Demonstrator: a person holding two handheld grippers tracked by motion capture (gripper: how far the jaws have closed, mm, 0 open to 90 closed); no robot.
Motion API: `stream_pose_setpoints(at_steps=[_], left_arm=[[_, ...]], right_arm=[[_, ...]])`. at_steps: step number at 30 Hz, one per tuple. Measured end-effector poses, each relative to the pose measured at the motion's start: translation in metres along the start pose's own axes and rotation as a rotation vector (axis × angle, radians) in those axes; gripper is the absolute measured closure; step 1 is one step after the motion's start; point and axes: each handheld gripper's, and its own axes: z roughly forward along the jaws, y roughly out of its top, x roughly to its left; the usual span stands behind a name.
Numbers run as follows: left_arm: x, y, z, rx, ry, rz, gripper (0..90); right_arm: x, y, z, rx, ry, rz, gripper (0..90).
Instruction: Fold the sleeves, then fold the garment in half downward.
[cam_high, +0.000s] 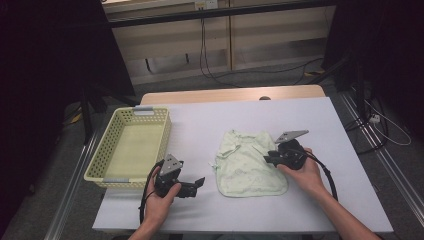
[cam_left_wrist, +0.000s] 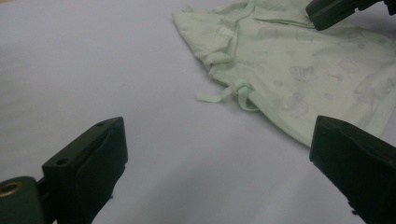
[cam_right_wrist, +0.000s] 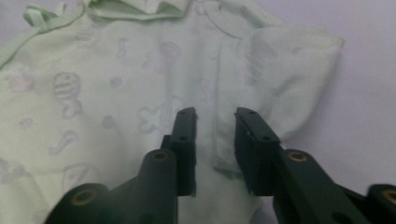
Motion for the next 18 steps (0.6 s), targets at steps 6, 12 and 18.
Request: stream_pose_setpoints(at_steps=[6, 12, 18], left_arm=[[-0.001, 0.002, 0.001, -0.004, 0.004, 0.014, 4.5], [0.000, 0.003, 0.003, -0.013, 0.012, 0.006, 4.5], [0.001, 0.005, 0.007, -0.013, 0.007, 0.013, 4.5]], right_arm=[[-0.001, -0.001, -0.010, -0.068, 0.007, 0.021, 51.3], [-0.006, -0.002, -0.016, -0.104, 0.005, 0.040, 44.2], [-0.009, -0.001, -0.016, -0.101, -0.007, 0.049, 37.5]])
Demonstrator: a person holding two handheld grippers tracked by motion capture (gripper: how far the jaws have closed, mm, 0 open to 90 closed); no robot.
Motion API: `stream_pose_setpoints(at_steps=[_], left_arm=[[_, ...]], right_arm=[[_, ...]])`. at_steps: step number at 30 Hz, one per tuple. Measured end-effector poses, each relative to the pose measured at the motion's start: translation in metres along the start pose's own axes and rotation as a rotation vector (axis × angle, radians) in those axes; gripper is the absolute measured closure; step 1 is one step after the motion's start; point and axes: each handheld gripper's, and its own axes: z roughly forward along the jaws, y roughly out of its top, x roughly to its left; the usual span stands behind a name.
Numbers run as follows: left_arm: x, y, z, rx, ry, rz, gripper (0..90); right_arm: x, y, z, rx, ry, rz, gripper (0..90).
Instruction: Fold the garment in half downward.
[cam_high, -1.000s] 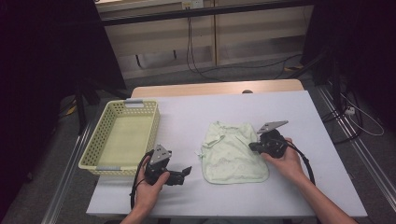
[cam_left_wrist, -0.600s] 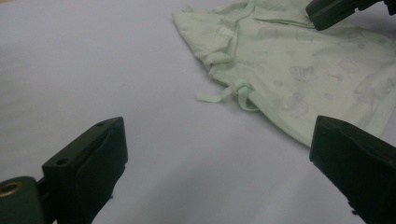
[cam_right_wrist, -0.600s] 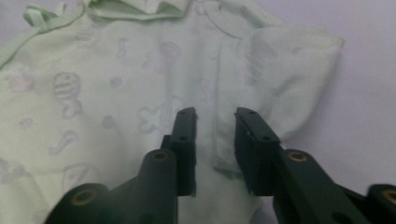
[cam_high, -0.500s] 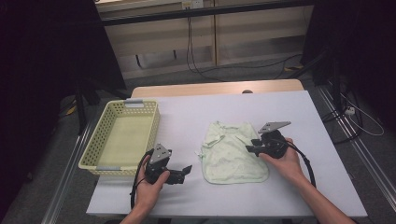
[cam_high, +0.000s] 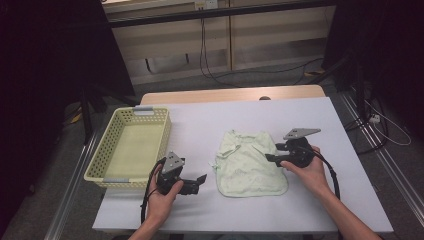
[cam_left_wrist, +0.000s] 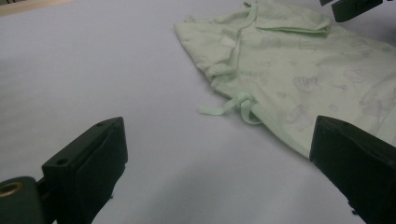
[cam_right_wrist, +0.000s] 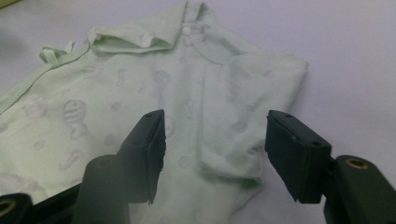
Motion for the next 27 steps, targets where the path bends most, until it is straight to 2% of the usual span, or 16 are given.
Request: stream_pose_setpoints(at_steps=[3, 6, 8, 10, 13, 20, 22, 27], left_arm=[[0.000, 0.001, 0.002, -0.003, -0.008, -0.006, 4.5], [-0.002, 0.003, 0.003, -0.007, -0.017, 0.014, 4.4], [-0.004, 0.008, 0.004, -0.026, 0.001, 0.025, 4.4], [-0.003, 0.013, 0.007, -0.056, -0.027, 0.006, 4.2], [-0.003, 0.020, 0.013, -0.057, 0.025, 0.041, 3.6], [0.001, 0.036, 0.037, -0.028, -0.008, 0.042, 4.4], [0.003, 0.041, 0.045, -0.034, -0.020, 0.035, 4.4], [0.010, 0.054, 0.062, -0.011, -0.040, 0.041, 6.7]], right_arm=[[-0.003, 0.002, -0.001, -0.015, 0.008, 0.008, 35.3], [-0.005, 0.005, -0.002, -0.029, 0.002, 0.015, 34.2], [-0.007, 0.006, -0.002, -0.033, -0.002, 0.021, 33.0], [-0.008, 0.006, -0.001, -0.028, -0.007, 0.024, 31.6], [-0.008, 0.007, -0.001, -0.031, -0.011, 0.022, 31.3], [-0.016, 0.015, 0.001, -0.023, -0.004, 0.025, 37.7], [-0.019, 0.018, 0.004, -0.023, -0.010, 0.028, 40.5], [-0.028, 0.024, 0.014, -0.008, -0.037, 0.050, 45.6]])
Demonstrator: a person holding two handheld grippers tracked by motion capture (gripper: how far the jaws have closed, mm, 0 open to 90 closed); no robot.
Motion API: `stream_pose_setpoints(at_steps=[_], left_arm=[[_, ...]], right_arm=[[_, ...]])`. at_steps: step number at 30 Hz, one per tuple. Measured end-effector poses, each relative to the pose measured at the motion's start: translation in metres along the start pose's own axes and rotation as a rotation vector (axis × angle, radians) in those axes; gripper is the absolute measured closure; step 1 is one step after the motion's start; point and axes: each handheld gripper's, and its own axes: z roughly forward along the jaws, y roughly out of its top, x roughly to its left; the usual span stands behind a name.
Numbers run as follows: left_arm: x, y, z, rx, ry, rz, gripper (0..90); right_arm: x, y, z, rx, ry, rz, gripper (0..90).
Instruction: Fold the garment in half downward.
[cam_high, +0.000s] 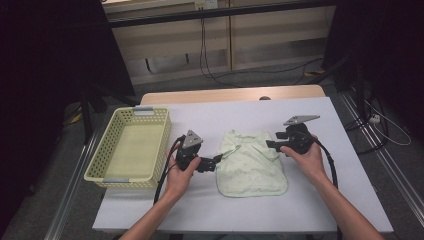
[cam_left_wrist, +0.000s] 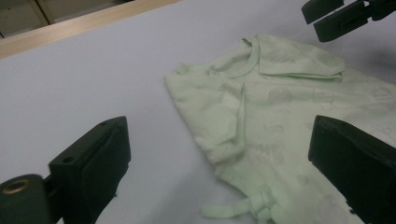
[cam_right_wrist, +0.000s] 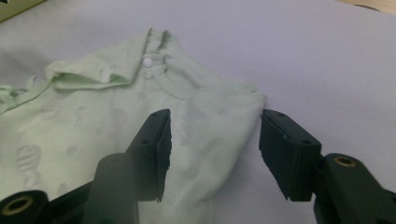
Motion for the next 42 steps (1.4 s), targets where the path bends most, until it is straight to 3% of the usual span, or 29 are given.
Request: stream_pose_setpoints(at_steps=[3, 5, 11, 18, 20, 24, 27, 31, 35, 40, 42], left_arm=[[0.005, 0.005, 0.008, -0.003, 0.022, -0.014, 6.7], [0.008, 0.008, 0.012, -0.003, 0.015, -0.023, 6.7], [0.014, 0.019, 0.024, -0.010, 0.036, -0.005, 6.9], [0.026, 0.020, 0.041, 0.027, 0.044, -0.049, 7.1], [0.030, 0.018, 0.044, 0.029, 0.050, -0.071, 7.1], [0.033, 0.017, 0.049, 0.031, 0.064, -0.091, 7.1], [0.034, 0.019, 0.052, 0.040, 0.050, -0.093, 7.1], [0.036, 0.019, 0.058, 0.055, 0.053, -0.082, 9.1], [0.038, 0.019, 0.064, 0.053, 0.037, -0.105, 9.1], [0.038, 0.018, 0.071, 0.073, 0.055, -0.096, 9.1], [0.040, 0.019, 0.074, 0.083, 0.065, -0.096, 9.1]], right_arm=[[-0.004, 0.002, 0.008, 0.015, -0.010, 0.015, 47.5], [-0.007, 0.005, 0.012, 0.009, -0.011, 0.027, 50.8], [-0.015, 0.015, 0.022, 0.043, -0.063, 0.012, 56.3], [-0.023, 0.019, 0.034, 0.060, -0.071, 0.018, 62.5], [-0.022, 0.018, 0.039, 0.076, -0.083, -0.003, 63.9], [-0.019, 0.016, 0.049, 0.092, -0.069, -0.013, 65.0], [-0.021, 0.015, 0.054, 0.090, -0.071, -0.002, 65.3], [-0.021, 0.013, 0.055, 0.085, -0.066, -0.004, 65.5], [-0.023, 0.012, 0.055, 0.078, -0.060, 0.012, 66.5], [-0.025, 0.012, 0.054, 0.077, -0.057, 0.018, 81.6], [-0.026, 0.011, 0.055, 0.077, -0.045, 0.020, 83.1]])
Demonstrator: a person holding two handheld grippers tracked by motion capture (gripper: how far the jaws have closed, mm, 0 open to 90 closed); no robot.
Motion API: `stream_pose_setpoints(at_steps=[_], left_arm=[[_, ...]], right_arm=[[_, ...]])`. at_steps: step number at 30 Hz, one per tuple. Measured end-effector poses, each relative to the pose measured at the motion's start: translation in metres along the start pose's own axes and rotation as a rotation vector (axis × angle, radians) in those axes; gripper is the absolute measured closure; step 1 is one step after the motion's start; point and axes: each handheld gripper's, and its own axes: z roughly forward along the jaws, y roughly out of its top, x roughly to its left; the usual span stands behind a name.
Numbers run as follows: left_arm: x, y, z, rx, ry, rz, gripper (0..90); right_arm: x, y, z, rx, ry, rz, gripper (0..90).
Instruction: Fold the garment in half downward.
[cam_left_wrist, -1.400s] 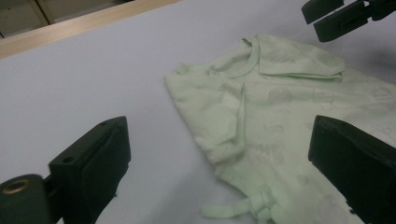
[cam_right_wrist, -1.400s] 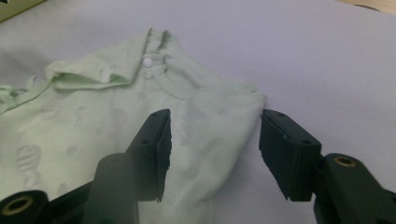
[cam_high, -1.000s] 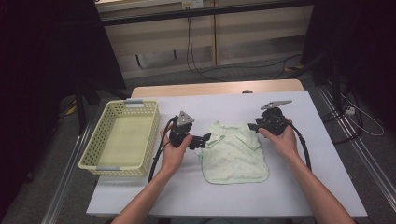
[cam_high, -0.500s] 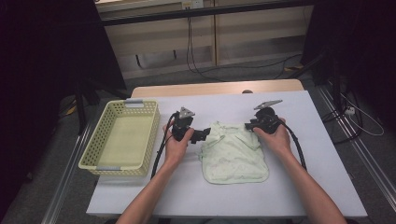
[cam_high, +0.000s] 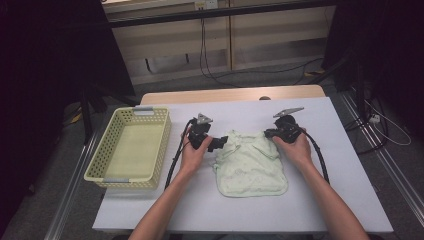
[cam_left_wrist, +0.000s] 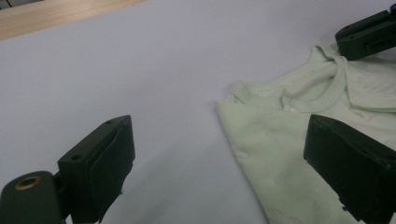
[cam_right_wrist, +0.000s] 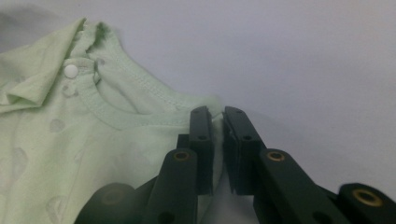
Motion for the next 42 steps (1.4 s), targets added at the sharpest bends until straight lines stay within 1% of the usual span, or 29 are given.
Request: stream_pose_setpoints(at_steps=[1, 3, 6, 9, 10, 11, 12, 13, 15, 20, 22, 27, 29, 30, 31, 32, 33, 35, 36, 37, 38, 40, 42], left_arm=[[0.001, 0.001, 0.001, 0.002, -0.008, -0.014, 9.1], [0.002, 0.003, 0.004, 0.004, -0.008, -0.031, 9.1], [0.002, 0.005, 0.008, 0.012, -0.018, -0.035, 9.5], [0.002, 0.007, 0.013, 0.029, -0.028, -0.043, 18.4], [0.003, 0.008, 0.014, 0.035, -0.030, -0.041, 19.2], [0.004, 0.009, 0.016, 0.026, -0.037, -0.059, 20.4], [0.006, 0.009, 0.016, 0.022, -0.037, -0.063, 25.4], [0.008, 0.008, 0.017, 0.019, -0.029, -0.079, 28.4], [0.011, 0.008, 0.018, 0.027, -0.032, -0.094, 28.3], [0.012, 0.008, 0.021, 0.049, -0.029, -0.095, 34.3], [0.011, 0.008, 0.023, 0.062, -0.039, -0.088, 36.4], [0.006, 0.010, 0.028, 0.073, -0.064, -0.084, 44.2], [0.005, 0.011, 0.031, 0.081, -0.074, -0.077, 48.2], [0.003, 0.010, 0.032, 0.081, -0.071, -0.071, 50.5], [0.002, 0.011, 0.032, 0.080, -0.060, -0.057, 51.6], [0.001, 0.011, 0.033, 0.078, -0.060, -0.054, 53.0], [0.001, 0.011, 0.033, 0.077, -0.071, -0.057, 53.8], [-0.001, 0.011, 0.033, 0.079, -0.069, -0.047, 57.2], [-0.001, 0.011, 0.033, 0.080, -0.080, -0.047, 59.6], [-0.002, 0.010, 0.034, 0.078, -0.092, -0.048, 64.2], [-0.004, 0.011, 0.034, 0.082, -0.088, -0.033, 65.4], [-0.007, 0.010, 0.035, 0.083, -0.118, -0.050, 67.5], [-0.007, 0.010, 0.035, 0.085, -0.114, -0.045, 69.3]], right_arm=[[0.000, 0.000, 0.000, -0.001, 0.003, -0.001, 84.7], [0.000, 0.000, 0.000, -0.002, 0.016, 0.000, 88.5], [0.001, 0.000, 0.000, 0.000, 0.014, -0.007, 89.3], [0.001, 0.000, 0.000, 0.000, 0.013, -0.008, 89.6], [0.001, 0.000, 0.000, 0.000, 0.012, -0.009, 89.7], [0.001, 0.000, 0.000, -0.001, 0.012, -0.009, 89.7], [0.001, 0.000, 0.000, -0.002, 0.012, -0.007, 89.7], [0.001, 0.000, 0.000, -0.003, 0.011, -0.007, 89.7], [0.002, 0.000, 0.000, -0.004, 0.010, -0.007, 89.7], [0.001, -0.001, 0.000, -0.005, 0.011, -0.006, 89.7], [0.002, -0.001, 0.000, -0.004, 0.006, -0.006, 89.7], [0.002, -0.001, 0.000, -0.006, 0.007, -0.004, 89.7], [0.002, -0.001, 0.000, -0.006, 0.008, -0.005, 89.7], [0.002, -0.001, 0.000, -0.006, 0.008, -0.005, 89.7], [0.002, -0.001, 0.000, -0.006, 0.007, -0.004, 89.7], [0.002, -0.001, 0.000, -0.006, 0.007, -0.005, 89.7], [0.002, -0.001, 0.000, -0.006, 0.007, -0.005, 89.7], [0.002, -0.001, 0.000, -0.006, 0.008, -0.004, 89.7], [0.001, -0.001, 0.000, -0.008, 0.011, 0.000, 89.7], [0.000, -0.001, 0.000, -0.011, 0.017, 0.009, 89.7], [-0.001, -0.002, 0.000, -0.015, 0.023, 0.016, 89.7], [-0.001, -0.002, 0.000, -0.019, 0.028, 0.022, 89.7], [0.000, -0.002, 0.000, -0.014, 0.022, 0.015, 89.8]])
